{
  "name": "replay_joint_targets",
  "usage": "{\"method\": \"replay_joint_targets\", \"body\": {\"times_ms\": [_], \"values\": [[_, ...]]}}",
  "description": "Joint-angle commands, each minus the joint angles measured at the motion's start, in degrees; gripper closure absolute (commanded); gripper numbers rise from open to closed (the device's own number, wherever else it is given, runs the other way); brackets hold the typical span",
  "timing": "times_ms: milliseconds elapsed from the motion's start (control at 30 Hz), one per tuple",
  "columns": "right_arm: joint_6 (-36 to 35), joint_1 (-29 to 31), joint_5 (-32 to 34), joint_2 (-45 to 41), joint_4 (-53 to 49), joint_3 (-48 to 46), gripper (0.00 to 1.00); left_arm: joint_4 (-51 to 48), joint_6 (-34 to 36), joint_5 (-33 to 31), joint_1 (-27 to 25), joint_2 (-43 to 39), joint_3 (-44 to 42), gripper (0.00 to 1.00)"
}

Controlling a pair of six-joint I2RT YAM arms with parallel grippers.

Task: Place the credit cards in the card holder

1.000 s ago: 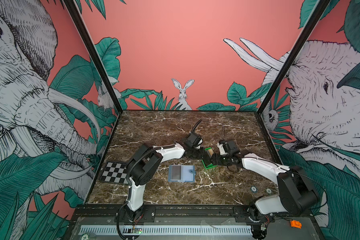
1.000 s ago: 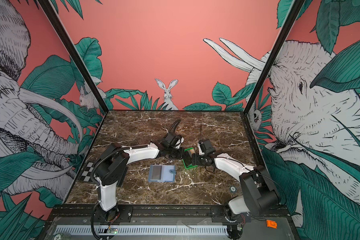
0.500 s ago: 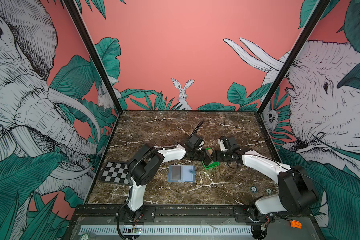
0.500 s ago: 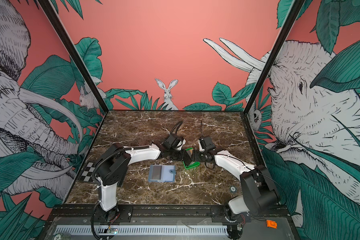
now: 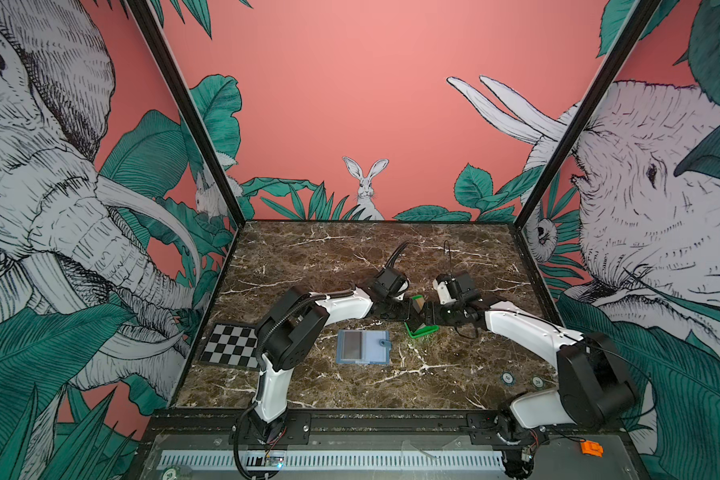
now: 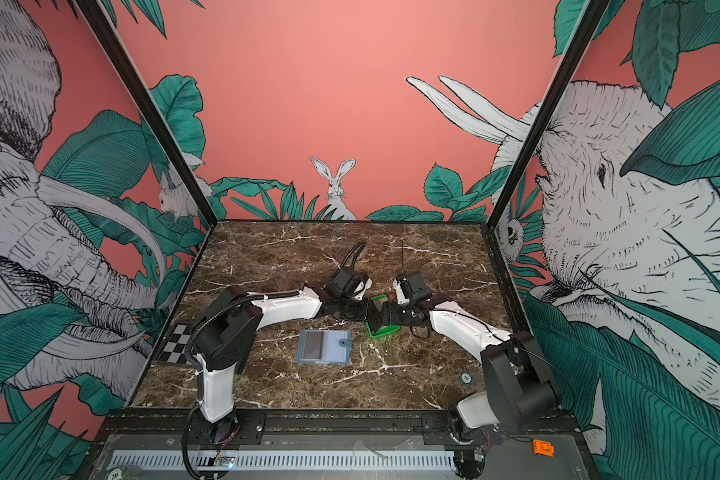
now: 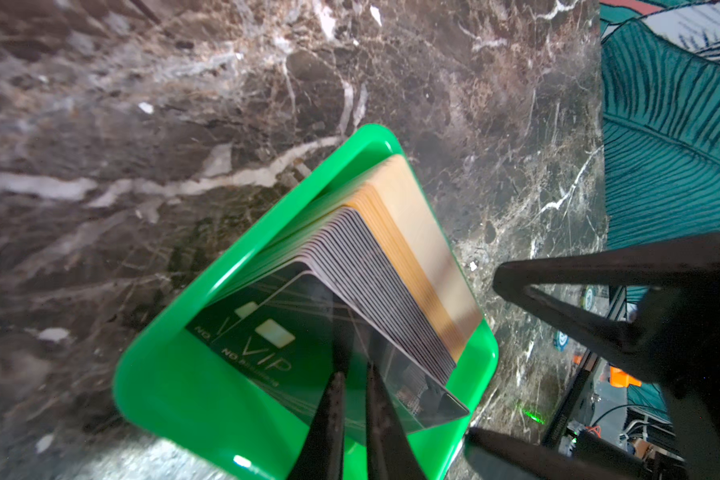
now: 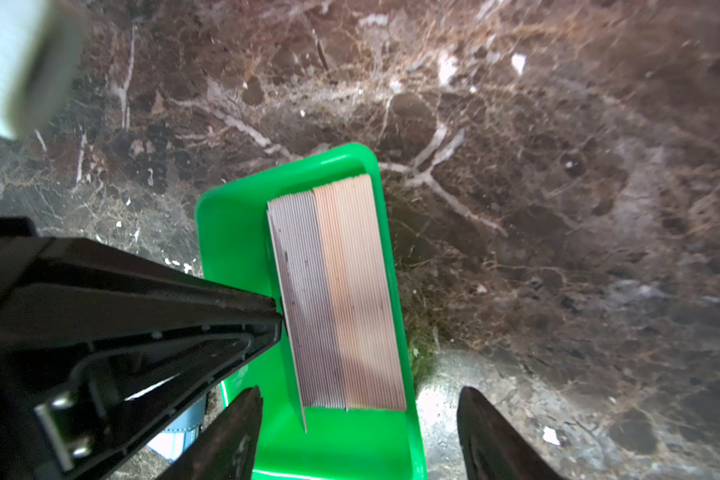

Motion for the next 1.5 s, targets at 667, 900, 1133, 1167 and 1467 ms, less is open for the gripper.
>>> {"method": "replay_joint_targets", "body": {"times_ms": [667, 900, 1133, 1167, 1467], "values": [[6.4, 4.8, 1.1, -2.3, 4.4, -4.7, 0.37, -2.3, 2.5, -1.9, -0.3, -3.3, -0.5, 0.86], [8.7, 4.7, 3.3, -0.1, 3.7, -1.9, 0.34, -2.3, 2.2, -1.8, -0.3, -3.3, -1.4, 0.86], [9.4, 4.6, 6.0, 1.8, 1.9, -0.4, 0.34, -1.7, 1.8, -1.7, -0.3, -3.4, -2.1, 0.87], [9.3, 4.6, 6.1, 1.9, 1.4, -0.2, 0.34, -1.6, 1.8, -1.7, -0.3, -3.5, -2.1, 0.87], [9.5, 4.2, 9.0, -3.7, -1.7, -1.9, 0.34, -1.7, 1.9, -1.6, -0.2, -3.9, -2.8, 0.87]]}}
